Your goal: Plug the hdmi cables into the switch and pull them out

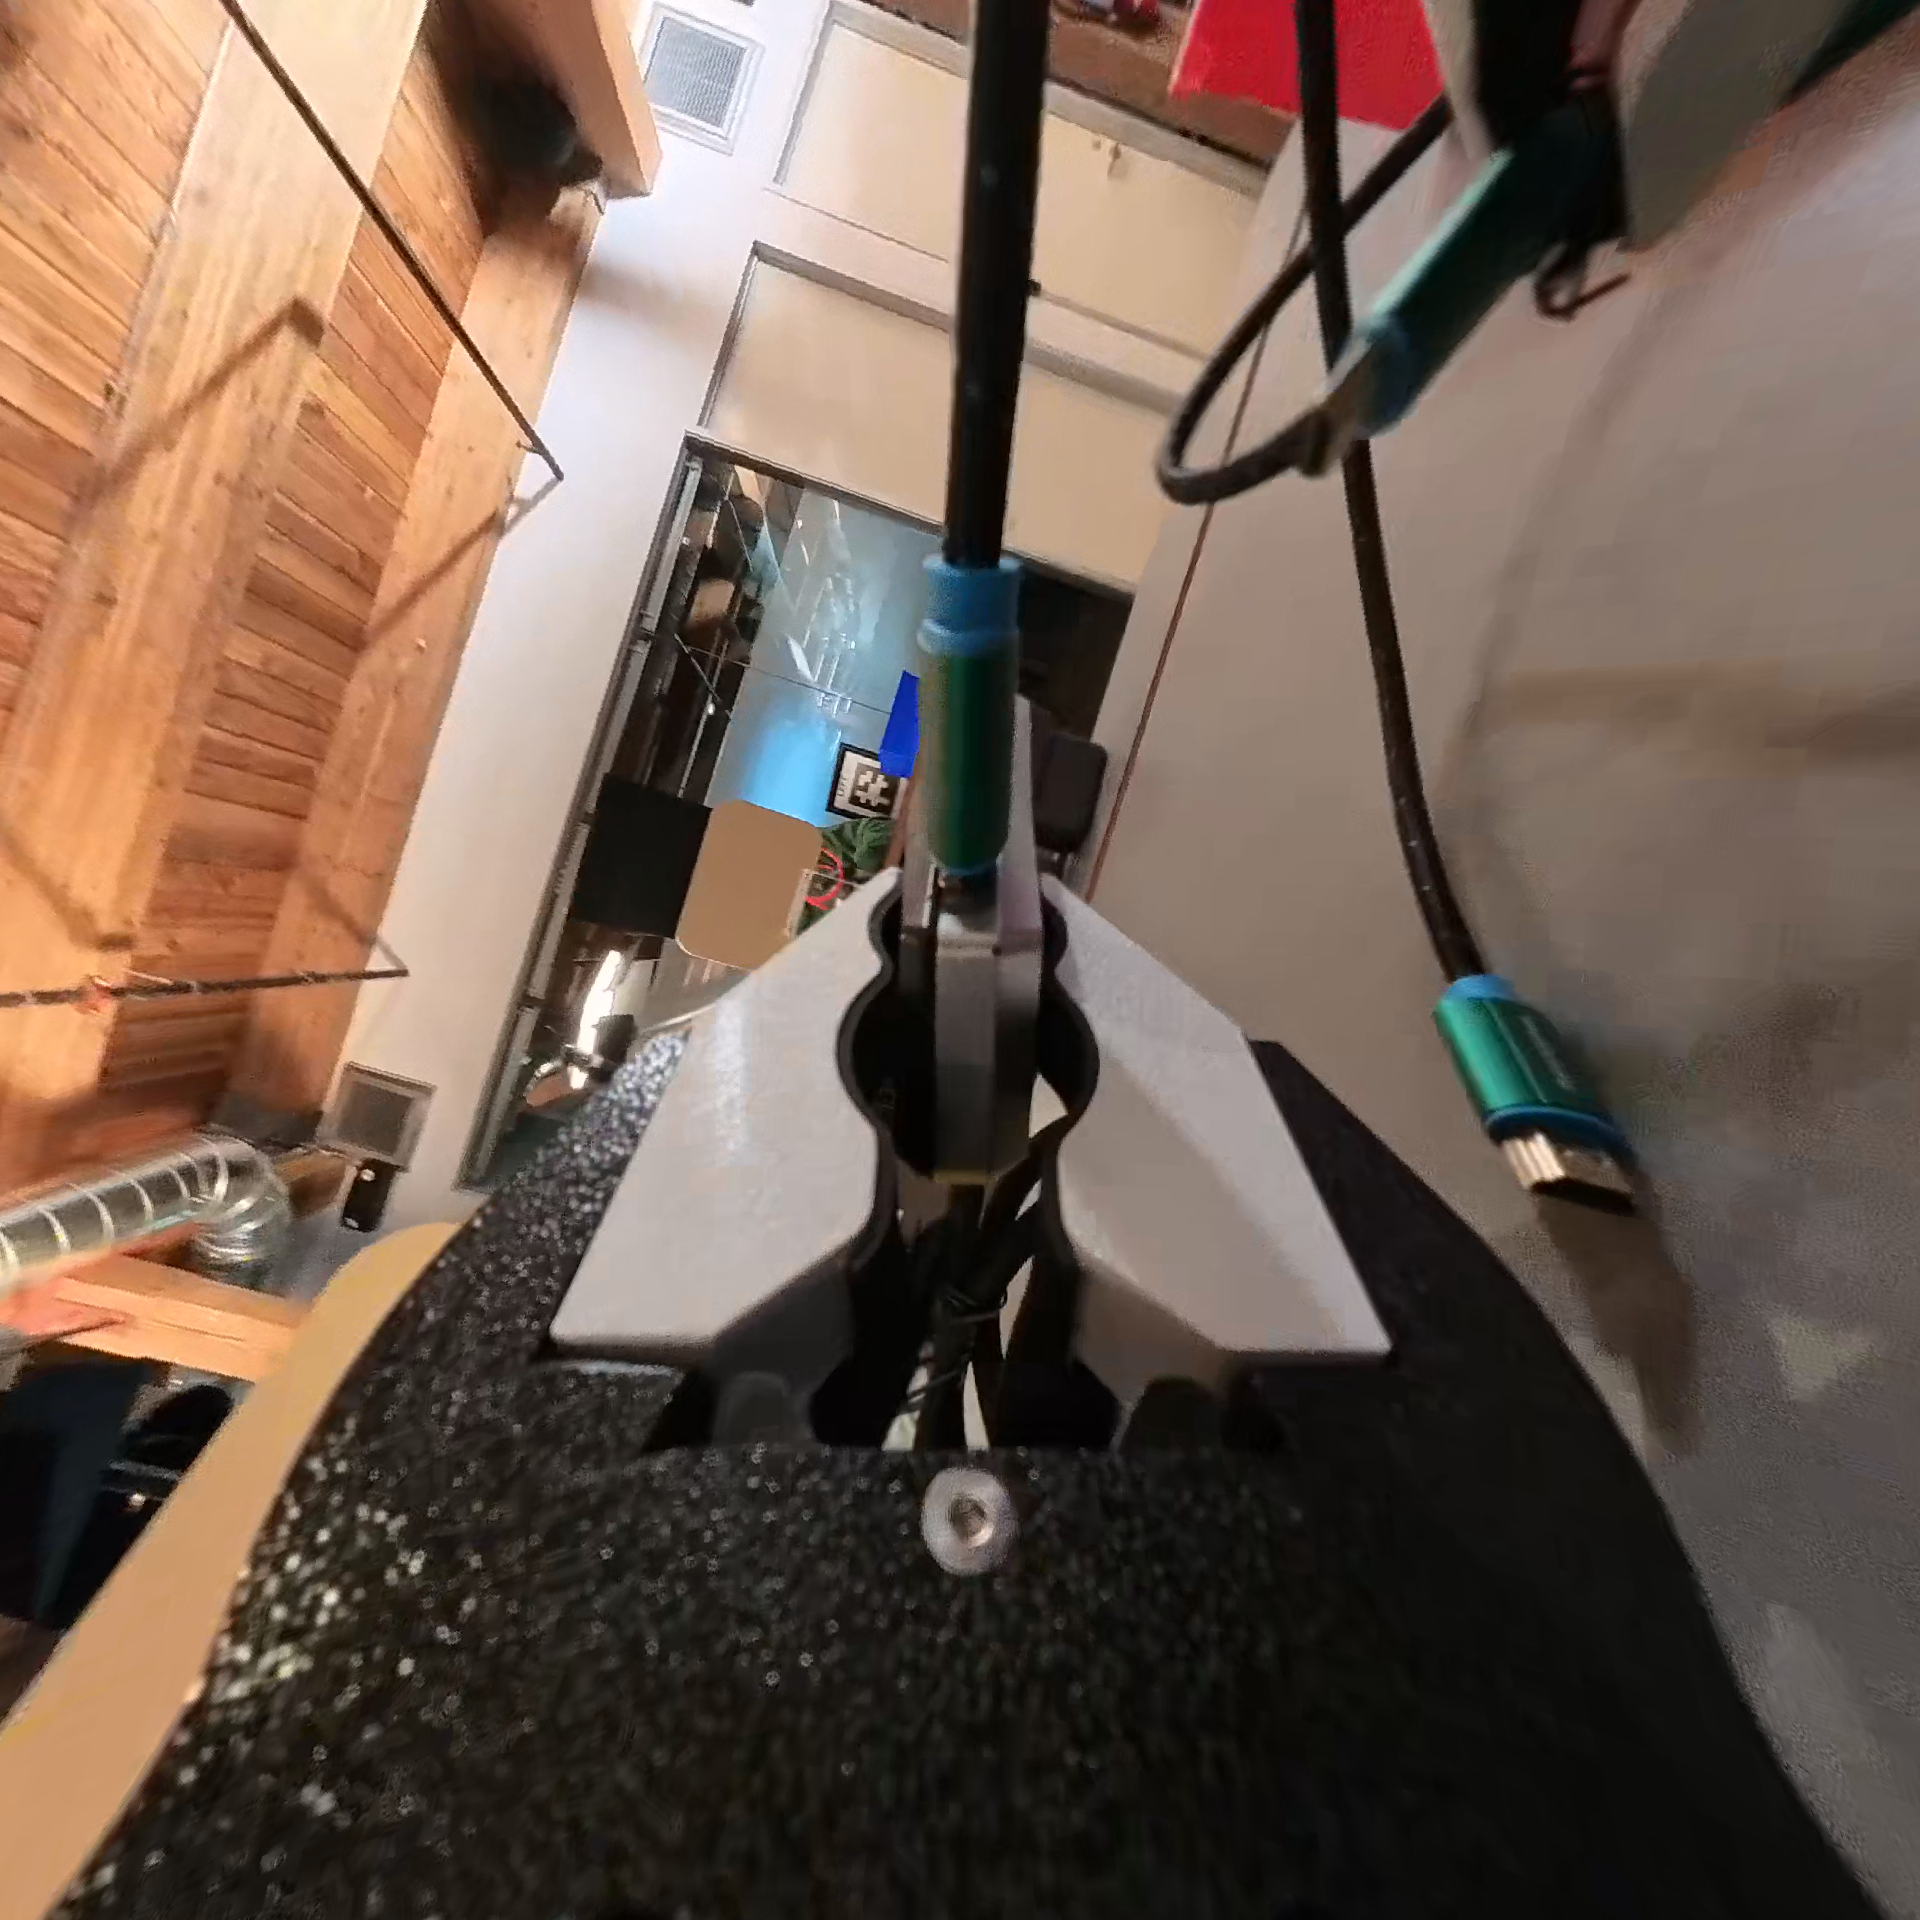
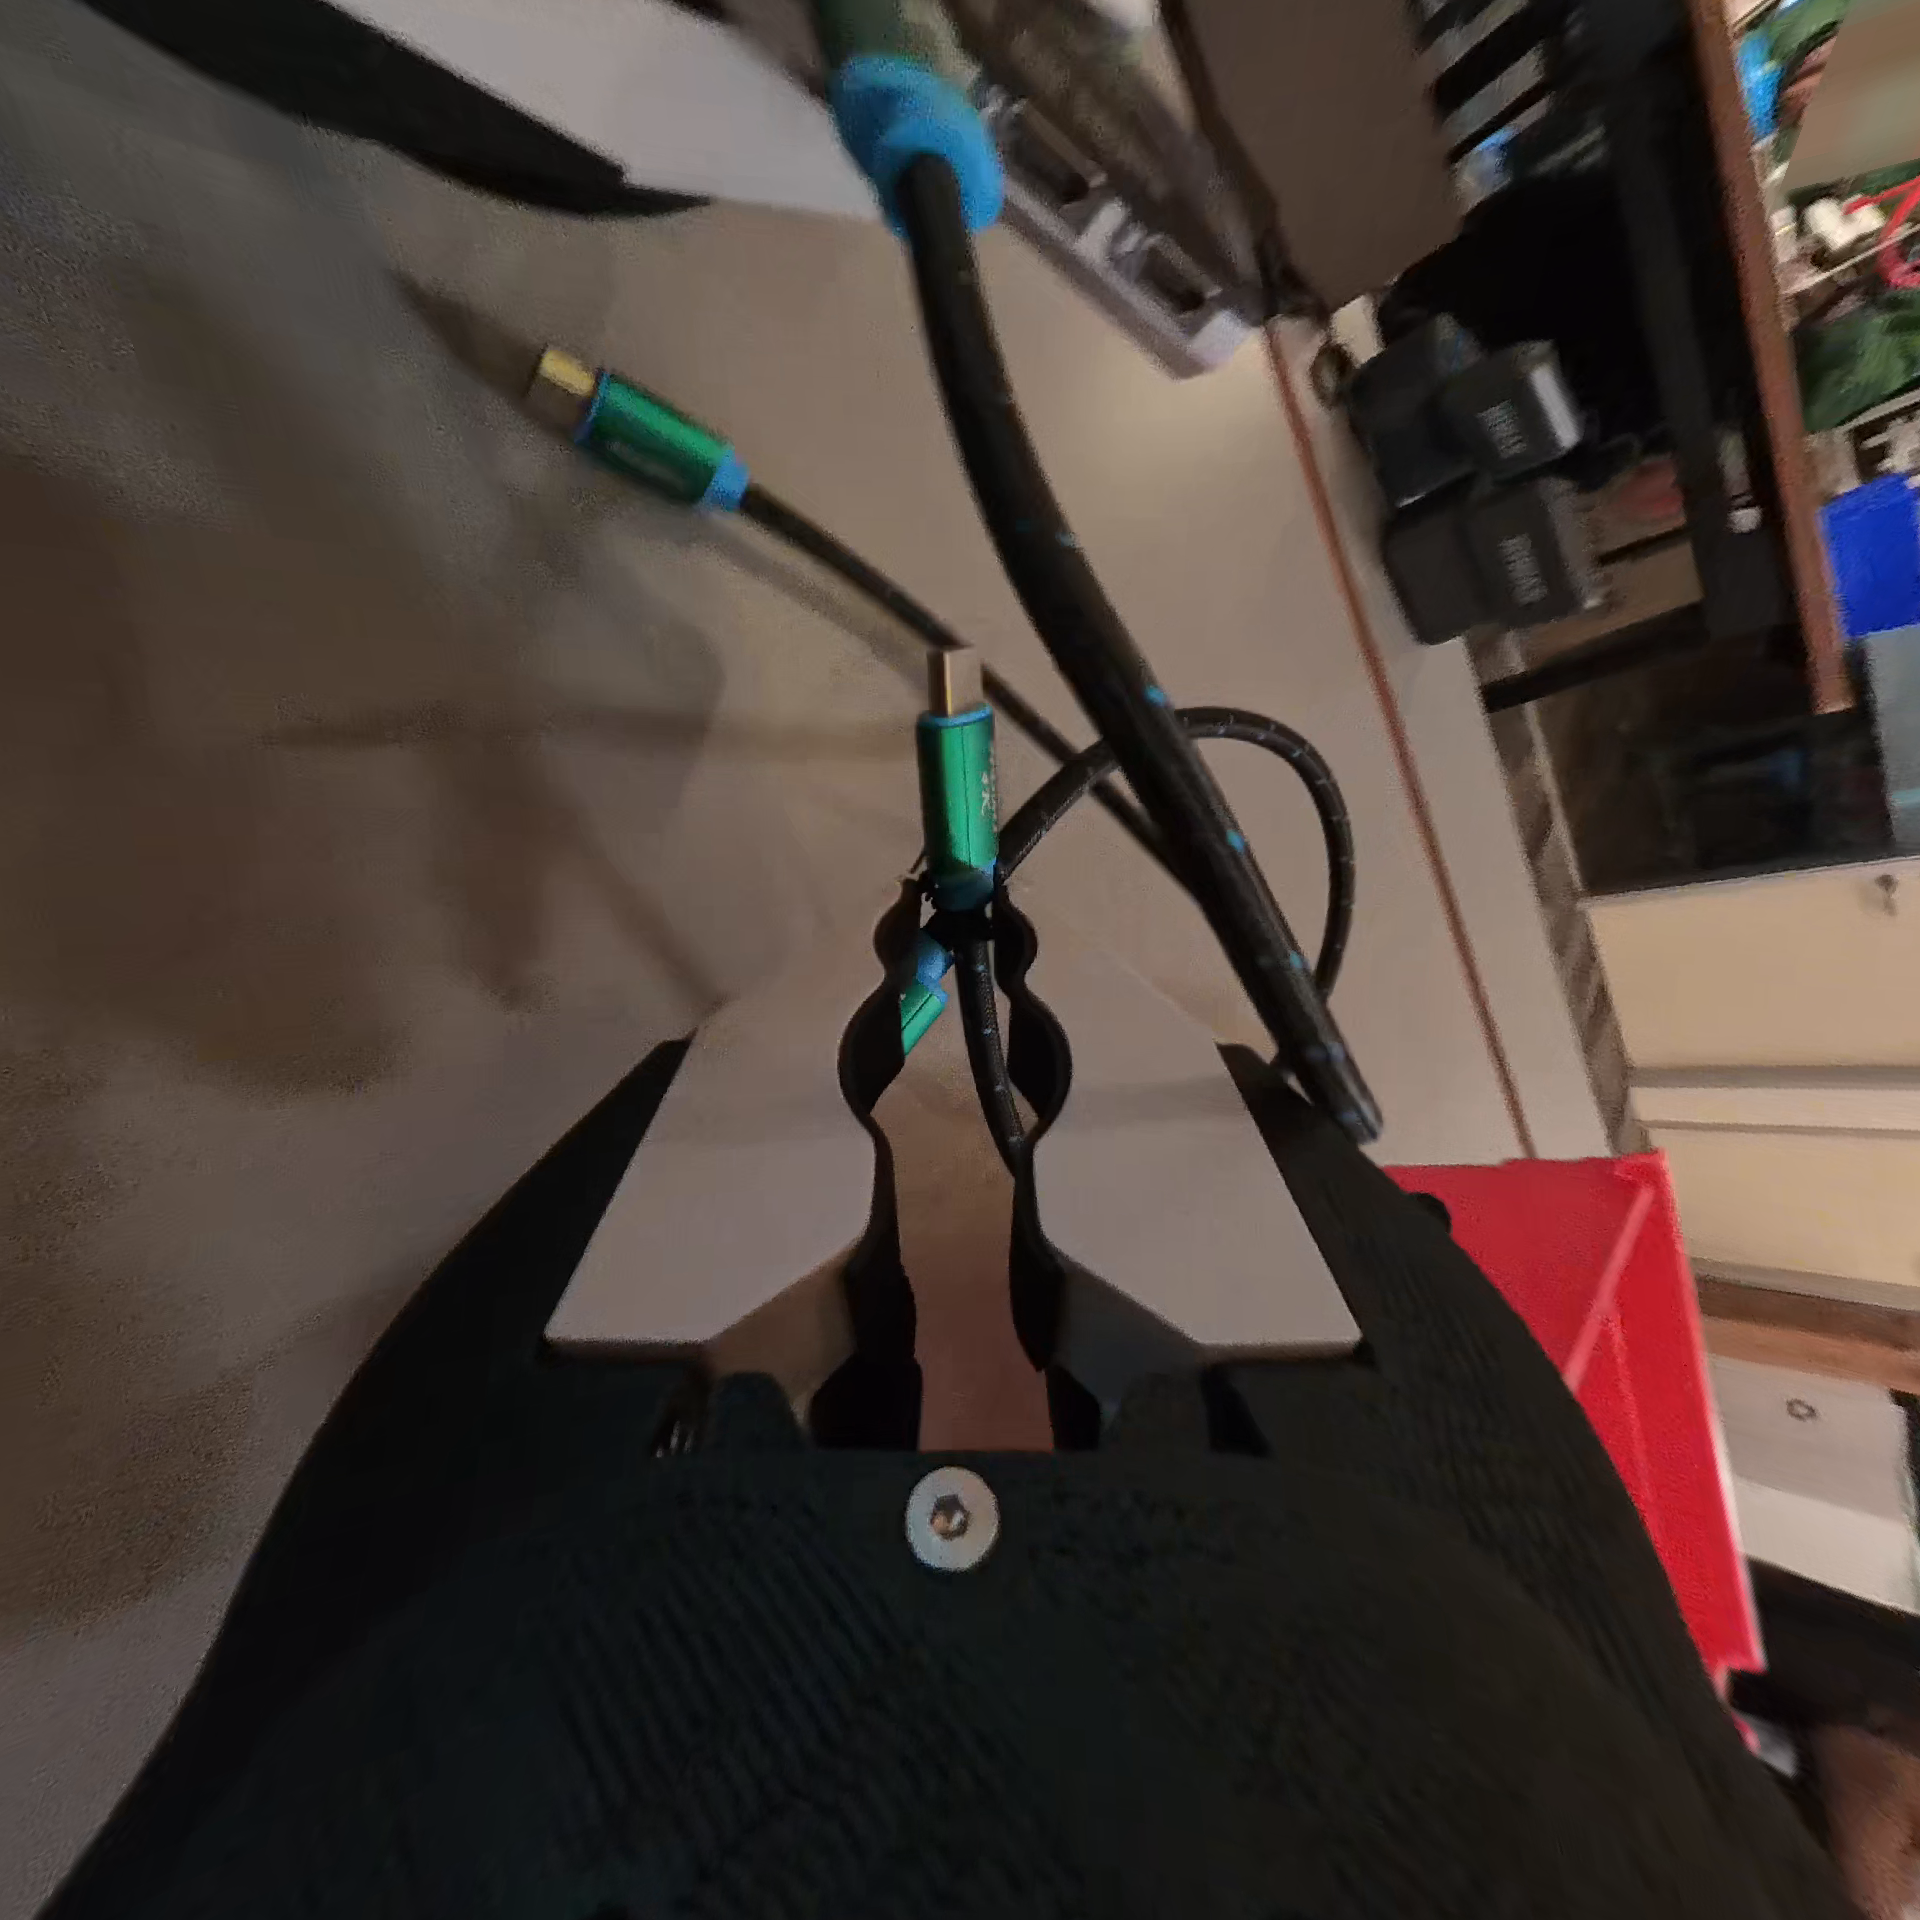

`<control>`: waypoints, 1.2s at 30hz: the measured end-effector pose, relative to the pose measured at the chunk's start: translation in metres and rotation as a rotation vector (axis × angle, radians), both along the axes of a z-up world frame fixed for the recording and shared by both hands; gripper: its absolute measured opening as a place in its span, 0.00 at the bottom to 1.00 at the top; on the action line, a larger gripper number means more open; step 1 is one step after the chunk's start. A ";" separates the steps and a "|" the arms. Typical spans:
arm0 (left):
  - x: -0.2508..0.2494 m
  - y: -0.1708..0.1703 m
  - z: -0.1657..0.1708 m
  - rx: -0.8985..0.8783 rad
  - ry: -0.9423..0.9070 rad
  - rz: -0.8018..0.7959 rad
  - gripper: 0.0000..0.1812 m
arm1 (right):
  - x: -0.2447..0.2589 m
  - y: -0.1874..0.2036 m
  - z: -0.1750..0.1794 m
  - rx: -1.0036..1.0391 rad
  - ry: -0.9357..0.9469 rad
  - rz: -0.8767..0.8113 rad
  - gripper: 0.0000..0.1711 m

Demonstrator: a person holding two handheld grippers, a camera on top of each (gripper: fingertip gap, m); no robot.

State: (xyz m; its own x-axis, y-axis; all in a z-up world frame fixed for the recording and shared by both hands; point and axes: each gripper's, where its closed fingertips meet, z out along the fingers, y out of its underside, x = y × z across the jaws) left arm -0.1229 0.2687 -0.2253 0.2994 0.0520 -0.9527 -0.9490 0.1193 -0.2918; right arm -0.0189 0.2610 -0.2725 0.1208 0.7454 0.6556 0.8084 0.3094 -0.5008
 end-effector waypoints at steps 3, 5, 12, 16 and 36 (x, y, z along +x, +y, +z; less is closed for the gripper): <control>0.003 0.000 -0.007 -0.013 0.074 -0.024 0.11 | -0.003 -0.010 -0.023 -0.085 -0.047 0.030 0.07; 0.005 0.000 -0.014 -0.041 0.095 -0.049 0.10 | -0.002 -0.024 -0.032 -0.186 -0.075 0.093 0.15; 0.020 -0.007 -0.028 -0.095 0.171 -0.161 0.10 | 0.037 -0.070 0.045 -0.431 -0.057 0.449 0.15; 0.024 -0.014 -0.034 -0.100 0.245 -0.177 0.10 | 0.019 -0.030 0.103 -0.390 0.110 0.439 0.10; 0.020 -0.021 -0.058 -0.220 0.292 -0.142 0.10 | -0.017 -0.029 -0.048 -0.494 -0.451 0.497 0.10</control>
State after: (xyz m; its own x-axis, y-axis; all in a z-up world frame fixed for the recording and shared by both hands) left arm -0.1030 0.2478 -0.2832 0.0040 -0.1860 -0.9825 -0.9744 0.2203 -0.0457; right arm -0.0355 0.2320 -0.3208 -0.4939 0.8573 0.1454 0.7915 0.5125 -0.3331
